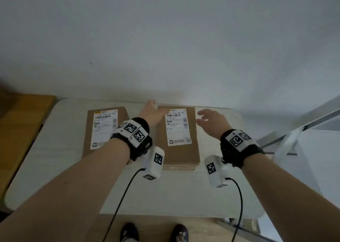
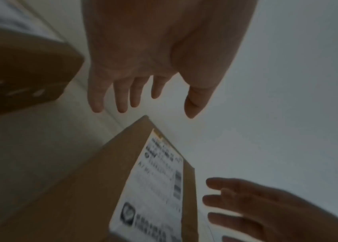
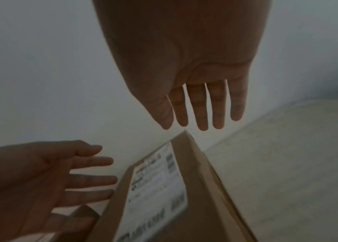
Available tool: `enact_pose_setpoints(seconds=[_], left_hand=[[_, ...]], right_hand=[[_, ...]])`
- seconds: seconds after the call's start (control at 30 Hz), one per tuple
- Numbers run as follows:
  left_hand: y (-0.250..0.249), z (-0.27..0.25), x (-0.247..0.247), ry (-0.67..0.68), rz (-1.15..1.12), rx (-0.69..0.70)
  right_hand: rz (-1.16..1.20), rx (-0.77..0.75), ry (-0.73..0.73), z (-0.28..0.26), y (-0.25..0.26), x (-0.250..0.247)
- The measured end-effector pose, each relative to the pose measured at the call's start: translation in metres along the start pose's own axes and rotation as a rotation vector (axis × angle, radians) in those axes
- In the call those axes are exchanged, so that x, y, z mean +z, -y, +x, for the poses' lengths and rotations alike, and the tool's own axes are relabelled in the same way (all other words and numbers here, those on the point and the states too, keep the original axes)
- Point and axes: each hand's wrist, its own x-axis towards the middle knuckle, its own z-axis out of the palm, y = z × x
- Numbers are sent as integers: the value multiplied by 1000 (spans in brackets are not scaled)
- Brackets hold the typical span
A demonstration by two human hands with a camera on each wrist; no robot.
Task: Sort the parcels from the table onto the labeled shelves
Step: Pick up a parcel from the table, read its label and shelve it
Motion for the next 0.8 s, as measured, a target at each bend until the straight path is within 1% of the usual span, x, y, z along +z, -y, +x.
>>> enact_pose_setpoints(seconds=[0.07, 0.2, 0.27, 0.37, 0.53, 0.67, 0.8], left_hand=[[10, 3, 6, 2, -73, -75], [33, 3, 20, 80, -188, -208], [37, 2, 25, 108, -254, -224], [38, -2, 29, 124, -286, -185], [30, -26, 19, 116, -375, -111], [8, -59, 0, 54, -517, 0], [-19, -96, -28, 12, -555, 139]], right_hand=[[85, 71, 38, 3, -9, 11], [301, 180, 132, 4, -26, 36], [460, 219, 190, 3, -29, 43], [618, 245, 230, -2, -30, 48], [768, 213, 178, -21, -21, 38], [891, 102, 64, -46, 0, 15], [958, -29, -47, -76, 26, -12]])
